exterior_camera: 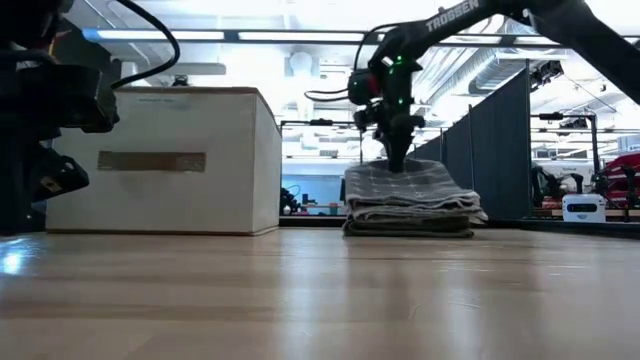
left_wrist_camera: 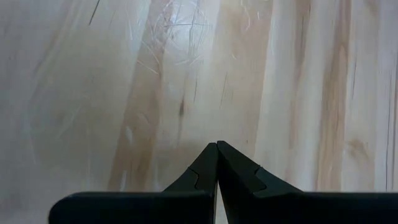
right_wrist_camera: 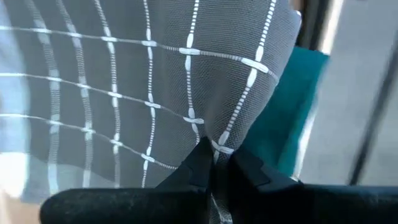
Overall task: Fold towel
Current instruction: Stack the folded gray patterned towel on top of the green towel, then return to Home Position
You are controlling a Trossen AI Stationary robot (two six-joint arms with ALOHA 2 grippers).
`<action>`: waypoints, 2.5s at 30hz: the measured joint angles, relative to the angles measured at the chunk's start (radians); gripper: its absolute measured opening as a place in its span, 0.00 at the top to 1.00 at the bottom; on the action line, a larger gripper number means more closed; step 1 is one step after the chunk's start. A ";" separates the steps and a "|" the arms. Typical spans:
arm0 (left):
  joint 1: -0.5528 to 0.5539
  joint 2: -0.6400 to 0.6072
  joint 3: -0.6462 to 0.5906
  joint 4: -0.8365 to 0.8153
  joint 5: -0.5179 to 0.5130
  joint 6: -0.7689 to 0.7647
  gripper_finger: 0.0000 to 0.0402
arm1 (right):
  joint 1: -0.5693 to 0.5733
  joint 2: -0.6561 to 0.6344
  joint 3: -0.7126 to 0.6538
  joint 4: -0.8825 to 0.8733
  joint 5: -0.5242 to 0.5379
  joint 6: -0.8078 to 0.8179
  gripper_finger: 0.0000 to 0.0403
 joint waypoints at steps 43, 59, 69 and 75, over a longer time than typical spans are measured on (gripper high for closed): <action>0.355 -0.450 0.337 -0.141 -0.235 0.610 1.00 | 0.677 -0.680 -0.273 0.625 0.146 0.792 0.75; 0.366 -0.510 0.397 -0.127 -0.380 0.624 1.00 | 0.808 -0.784 -0.749 1.033 0.073 1.087 0.80; 0.371 -0.646 0.370 -0.268 -0.162 0.660 1.00 | 0.914 -0.847 -0.773 0.962 0.104 0.845 0.81; 0.372 -0.833 0.217 -0.231 -0.164 0.631 1.00 | 0.965 -1.037 -1.070 1.163 0.145 0.895 0.81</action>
